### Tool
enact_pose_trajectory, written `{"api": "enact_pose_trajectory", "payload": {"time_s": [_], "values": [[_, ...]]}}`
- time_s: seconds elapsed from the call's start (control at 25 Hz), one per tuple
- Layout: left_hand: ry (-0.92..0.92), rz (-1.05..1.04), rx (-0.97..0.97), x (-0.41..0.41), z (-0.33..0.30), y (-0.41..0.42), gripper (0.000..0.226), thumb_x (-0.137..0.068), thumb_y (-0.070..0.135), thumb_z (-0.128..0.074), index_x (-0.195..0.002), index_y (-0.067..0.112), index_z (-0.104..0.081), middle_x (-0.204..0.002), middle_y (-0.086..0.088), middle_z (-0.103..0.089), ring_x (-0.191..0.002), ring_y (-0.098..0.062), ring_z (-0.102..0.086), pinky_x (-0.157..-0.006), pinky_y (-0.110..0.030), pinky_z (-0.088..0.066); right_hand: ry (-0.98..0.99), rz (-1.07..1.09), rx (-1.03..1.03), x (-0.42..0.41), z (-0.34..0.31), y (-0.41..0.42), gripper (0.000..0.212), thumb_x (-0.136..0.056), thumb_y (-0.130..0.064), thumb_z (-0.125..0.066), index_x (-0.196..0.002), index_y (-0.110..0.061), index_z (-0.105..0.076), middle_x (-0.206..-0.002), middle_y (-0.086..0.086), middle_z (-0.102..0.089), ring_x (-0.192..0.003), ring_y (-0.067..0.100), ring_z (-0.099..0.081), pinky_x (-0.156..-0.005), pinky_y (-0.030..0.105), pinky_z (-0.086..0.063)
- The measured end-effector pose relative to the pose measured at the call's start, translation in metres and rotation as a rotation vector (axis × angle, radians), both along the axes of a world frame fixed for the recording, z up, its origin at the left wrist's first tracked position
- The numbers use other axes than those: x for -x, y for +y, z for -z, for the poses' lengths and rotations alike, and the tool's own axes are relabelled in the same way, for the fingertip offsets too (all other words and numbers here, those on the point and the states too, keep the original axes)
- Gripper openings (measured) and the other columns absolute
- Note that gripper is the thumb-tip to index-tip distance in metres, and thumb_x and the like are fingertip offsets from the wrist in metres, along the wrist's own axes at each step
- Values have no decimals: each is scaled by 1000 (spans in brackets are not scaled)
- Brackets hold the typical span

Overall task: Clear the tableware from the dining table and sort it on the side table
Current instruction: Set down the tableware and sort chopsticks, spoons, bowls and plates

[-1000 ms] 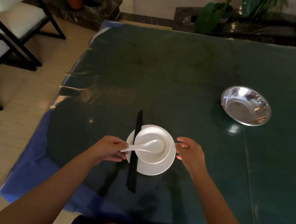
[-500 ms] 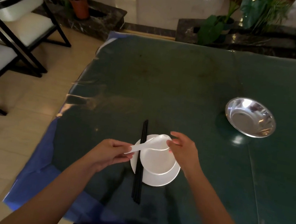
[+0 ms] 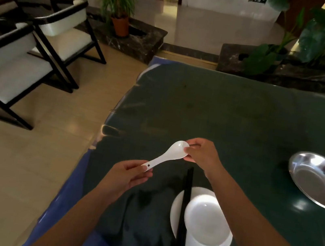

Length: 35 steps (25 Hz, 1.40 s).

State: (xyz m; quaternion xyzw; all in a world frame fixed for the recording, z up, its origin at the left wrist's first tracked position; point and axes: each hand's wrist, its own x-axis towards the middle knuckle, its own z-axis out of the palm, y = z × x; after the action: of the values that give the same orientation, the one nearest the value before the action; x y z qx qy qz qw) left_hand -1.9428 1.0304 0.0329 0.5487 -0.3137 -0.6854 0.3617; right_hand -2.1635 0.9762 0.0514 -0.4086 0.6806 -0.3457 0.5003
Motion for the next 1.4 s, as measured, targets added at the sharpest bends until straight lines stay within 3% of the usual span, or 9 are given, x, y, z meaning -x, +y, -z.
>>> {"api": "enact_pose_trajectory", "payload": {"time_s": [0.16,0.32,0.48,0.6,0.8,0.96,1.16,1.28,1.4], "values": [[-72,-73,-12,-16,17,-46,12,-84,7,-63,-89,15,-71,-88,-5,-75,-83,-17,-72,-63,-21,-55,130,-68,-8,-38,15,-80,18,-81,4,-61,-92,-9,-67,-100,9,-65,-90,22,-63,-68,28,-58],[-317,-93,-33,-18,54,-81,15,-81,13,-68,-77,27,-72,-69,12,-72,-65,0,-65,-52,-12,-47,318,-186,-17,-66,54,-136,23,-82,1,-61,-102,-8,-70,-111,13,-67,-98,30,-64,-80,40,-58],[-477,-43,34,-7,89,-86,11,-80,17,-67,-86,22,-75,-65,18,-69,-60,2,-63,-59,-14,-48,438,-270,-28,-71,88,-153,25,-82,-1,-57,-99,-11,-72,-107,10,-69,-91,28,-67,-79,39,-59],[-656,-46,136,-3,102,-90,14,-84,20,-63,-88,26,-74,-69,23,-64,-63,7,-60,-53,-6,-41,480,-321,49,-78,100,-168,26,-82,-2,-55,-98,-11,-73,-106,10,-70,-96,27,-66,-84,40,-57],[-844,-83,262,6,112,-95,13,-85,19,-62,-89,20,-75,-79,4,-69,-76,-15,-60,-61,-28,-48,608,-398,98,-86,113,-179,26,-85,-5,-52,-101,-11,-72,-108,10,-70,-98,28,-64,-87,39,-55],[-870,-101,306,9,119,-90,13,-86,21,-62,-91,18,-73,-80,4,-66,-74,-11,-57,-57,-20,-45,698,-449,130,-82,115,-173,25,-88,-12,-55,-110,-13,-66,-113,9,-67,-99,26,-63,-85,33,-51],[-803,-183,273,1,114,-86,33,-85,19,-62,-118,14,-61,-96,-4,-64,-73,-10,-54,-67,-9,-37,608,-350,96,-27,90,-132,28,-84,-24,-65,-110,-14,-64,-103,6,-68,-93,22,-64,-84,31,-49],[-702,-183,271,12,106,-56,22,-85,17,-59,-106,22,-65,-83,4,-66,-64,-2,-56,-58,0,-38,428,-288,-138,29,84,-79,20,-85,-21,-66,-100,-9,-67,-88,9,-69,-69,18,-65,-63,27,-56],[-605,20,165,28,105,-9,15,-87,15,-57,-85,24,-68,-80,6,-69,-69,-4,-64,-70,-16,-48,371,-317,-330,64,90,-34,19,-86,-22,-65,-98,-7,-67,-91,12,-69,-70,19,-65,-61,26,-55]]}}
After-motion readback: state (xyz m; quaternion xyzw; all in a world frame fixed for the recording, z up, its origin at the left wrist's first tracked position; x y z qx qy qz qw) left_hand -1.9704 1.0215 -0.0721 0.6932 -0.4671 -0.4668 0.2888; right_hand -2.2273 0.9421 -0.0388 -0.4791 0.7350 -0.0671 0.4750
